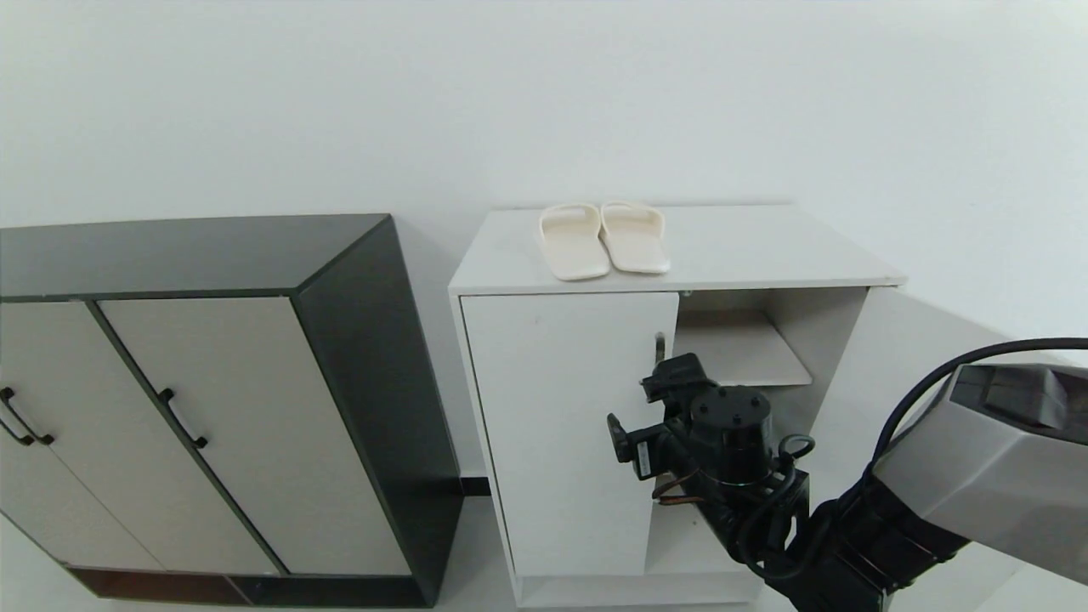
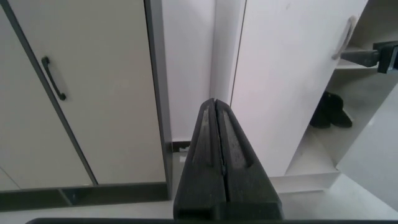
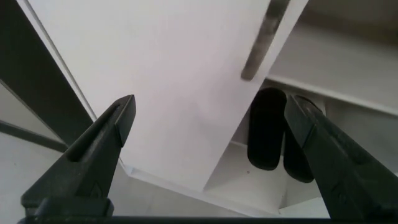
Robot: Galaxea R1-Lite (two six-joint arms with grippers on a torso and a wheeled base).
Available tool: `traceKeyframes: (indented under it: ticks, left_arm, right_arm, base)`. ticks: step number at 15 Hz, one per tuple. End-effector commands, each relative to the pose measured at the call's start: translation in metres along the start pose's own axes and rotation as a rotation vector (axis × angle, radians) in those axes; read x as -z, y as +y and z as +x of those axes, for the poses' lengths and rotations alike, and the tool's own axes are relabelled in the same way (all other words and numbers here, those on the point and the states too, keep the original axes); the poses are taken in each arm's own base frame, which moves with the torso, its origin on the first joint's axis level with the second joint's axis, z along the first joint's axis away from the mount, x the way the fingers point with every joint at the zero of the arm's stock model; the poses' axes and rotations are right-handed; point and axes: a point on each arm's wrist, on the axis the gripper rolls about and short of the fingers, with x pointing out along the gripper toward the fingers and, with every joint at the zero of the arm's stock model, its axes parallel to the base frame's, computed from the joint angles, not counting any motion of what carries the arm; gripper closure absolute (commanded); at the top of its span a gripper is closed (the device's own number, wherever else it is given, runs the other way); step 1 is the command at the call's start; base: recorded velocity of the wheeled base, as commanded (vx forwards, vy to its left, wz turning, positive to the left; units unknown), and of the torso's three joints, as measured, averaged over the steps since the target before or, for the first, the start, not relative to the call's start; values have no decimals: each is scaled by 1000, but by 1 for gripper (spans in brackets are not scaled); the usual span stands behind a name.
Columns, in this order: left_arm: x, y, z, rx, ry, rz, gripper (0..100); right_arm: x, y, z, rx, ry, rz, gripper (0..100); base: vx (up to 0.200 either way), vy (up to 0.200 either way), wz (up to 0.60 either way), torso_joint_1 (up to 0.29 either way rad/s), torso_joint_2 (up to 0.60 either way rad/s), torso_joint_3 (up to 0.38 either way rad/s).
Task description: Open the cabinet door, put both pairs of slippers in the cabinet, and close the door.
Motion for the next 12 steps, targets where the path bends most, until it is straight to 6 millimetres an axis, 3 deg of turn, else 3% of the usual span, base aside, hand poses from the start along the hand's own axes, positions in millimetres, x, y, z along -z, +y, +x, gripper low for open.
traceKeyframes:
  ticks: [1,12]
  left_arm:
    - [0,0,0,-1,1,-1,100]
    - [0,0,0,0,0,-1,100]
  right_arm:
    - [1,0,0,0,1,0,0]
    - [2,0,0,2,6,-5,0]
  base:
    - [0,0,0,198,-510,-315]
    - [0,0,0,235,-548,-316]
